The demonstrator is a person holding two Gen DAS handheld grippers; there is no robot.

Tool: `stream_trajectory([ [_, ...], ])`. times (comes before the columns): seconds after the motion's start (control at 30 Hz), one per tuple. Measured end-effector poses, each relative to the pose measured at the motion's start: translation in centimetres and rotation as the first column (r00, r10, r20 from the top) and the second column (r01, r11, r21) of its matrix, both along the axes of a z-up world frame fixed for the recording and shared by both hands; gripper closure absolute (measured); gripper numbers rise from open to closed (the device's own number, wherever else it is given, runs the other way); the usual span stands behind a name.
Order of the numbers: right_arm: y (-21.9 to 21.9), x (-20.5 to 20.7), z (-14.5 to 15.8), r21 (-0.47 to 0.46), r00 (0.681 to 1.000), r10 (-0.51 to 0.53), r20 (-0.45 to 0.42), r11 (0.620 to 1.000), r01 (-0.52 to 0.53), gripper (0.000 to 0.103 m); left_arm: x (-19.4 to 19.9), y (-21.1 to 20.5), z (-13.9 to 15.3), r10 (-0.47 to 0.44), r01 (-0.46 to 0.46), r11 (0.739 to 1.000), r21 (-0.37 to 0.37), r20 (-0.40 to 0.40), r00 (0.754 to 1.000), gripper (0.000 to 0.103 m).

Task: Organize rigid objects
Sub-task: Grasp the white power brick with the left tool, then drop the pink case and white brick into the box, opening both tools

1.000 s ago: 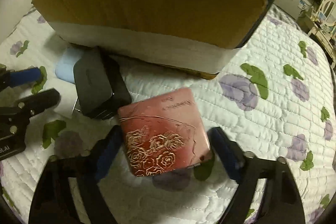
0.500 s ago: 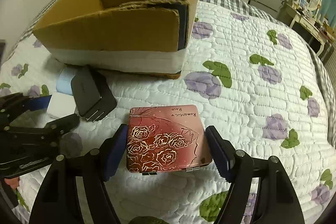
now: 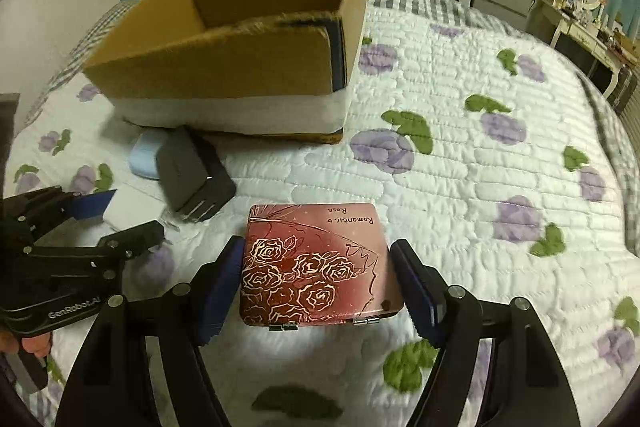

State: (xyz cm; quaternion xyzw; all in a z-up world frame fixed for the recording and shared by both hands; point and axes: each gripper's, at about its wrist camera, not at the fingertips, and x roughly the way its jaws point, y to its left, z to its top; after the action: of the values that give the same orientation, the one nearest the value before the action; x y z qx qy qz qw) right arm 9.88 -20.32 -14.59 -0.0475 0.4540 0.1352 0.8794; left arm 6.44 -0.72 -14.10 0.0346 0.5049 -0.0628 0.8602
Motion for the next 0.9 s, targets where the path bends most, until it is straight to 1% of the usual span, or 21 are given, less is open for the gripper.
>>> stream_trajectory([
  [0.07, -0.1, -0.9, 1.0, -0.006, 1.000, -0.011, 0.012, 1.000, 0.011, 0.030, -1.1, 0.2, 1.0, -0.003, 0.003, 1.000, -0.017, 0.018, 1.000, 0.046],
  [0.17, -0.8, -2.6, 2.8, 0.024, 0.998, -0.057, 0.028, 0.998, 0.056, 0.030, -2.6, -0.4, 3.6, -0.014, 0.017, 0.999, -0.051, 0.064, 0.998, 0.047],
  [0.27, -1.0, -3.9, 4.2, 0.016, 0.995, -0.083, 0.048, 0.997, 0.082, 0.030, -3.9, -0.1, 6.2, -0.025, 0.034, 0.996, -0.085, 0.110, 0.994, 0.047],
  [0.37, -1.4, -5.2, 6.4, 0.015, 0.990, -0.114, 0.080, 0.994, 0.113, 0.030, -3.2, 0.1, 8.7, -0.026, 0.044, 0.993, -0.112, 0.153, 0.988, 0.047],
  [0.43, -1.7, -5.5, 8.2, 0.022, 0.986, -0.131, 0.105, 0.991, 0.129, 0.030, -2.7, -0.2, 10.7, -0.025, 0.049, 0.991, -0.128, 0.180, 0.983, 0.047],
  [0.53, -2.0, -5.3, 11.1, 0.022, 0.978, -0.150, 0.142, 0.989, 0.149, 0.030, -1.9, 0.5, 13.3, -0.012, 0.052, 0.984, -0.172, 0.224, 0.975, 0.047],
  [0.57, -2.0, -5.2, 11.7, 0.025, 0.977, -0.153, 0.149, 0.988, 0.151, 0.030, -1.3, 0.7, 14.3, -0.004, 0.049, 0.982, -0.184, 0.238, 0.971, 0.067],
  [0.6, -1.9, -4.7, 12.9, 0.033, 0.975, -0.153, 0.163, 0.988, 0.149, 0.030, -0.8, 0.9, 15.1, -0.004, 0.053, 0.980, -0.190, 0.250, 0.968, 0.084],
  [0.63, -1.8, -4.5, 13.5, 0.036, 0.974, -0.150, 0.170, 0.989, 0.146, 0.030, -0.3, 1.0, 15.7, -0.008, 0.060, 0.977, -0.205, 0.247, 0.969, 0.090],
  [0.67, -1.5, -3.9, 14.6, 0.034, 0.972, -0.144, 0.187, 0.990, 0.140, 0.030, 0.4, 1.3, 16.5, -0.004, 0.060, 0.975, -0.216, 0.250, 0.968, 0.090],
  [0.7, -1.2, -3.5, 15.2, 0.030, 0.970, -0.142, 0.198, 0.990, 0.138, 0.030, 0.8, 1.3, 17.0, -0.012, 0.067, 0.976, -0.208, 0.258, 0.966, 0.092],
  [0.77, -0.4, -2.3, 16.3, 0.035, 0.968, -0.131, 0.215, 0.991, 0.127, 0.030, 1.7, 0.8, 17.5, -0.051, 0.099, 0.982, -0.162, 0.279, 0.959, 0.097],
  [0.8, -0.1, -1.8, 16.6, 0.044, 0.968, -0.124, 0.219, 0.992, 0.117, 0.030, 2.2, 0.6, 17.7, -0.062, 0.106, 0.984, -0.143, 0.285, 0.956, 0.097],
  [0.9, 0.6, -0.3, 16.7, 0.060, 0.970, -0.112, 0.216, 0.993, 0.102, 0.030, 3.7, 0.7, 17.7, -0.065, 0.108, 0.985, -0.137, 0.285, 0.956, 0.097],
])
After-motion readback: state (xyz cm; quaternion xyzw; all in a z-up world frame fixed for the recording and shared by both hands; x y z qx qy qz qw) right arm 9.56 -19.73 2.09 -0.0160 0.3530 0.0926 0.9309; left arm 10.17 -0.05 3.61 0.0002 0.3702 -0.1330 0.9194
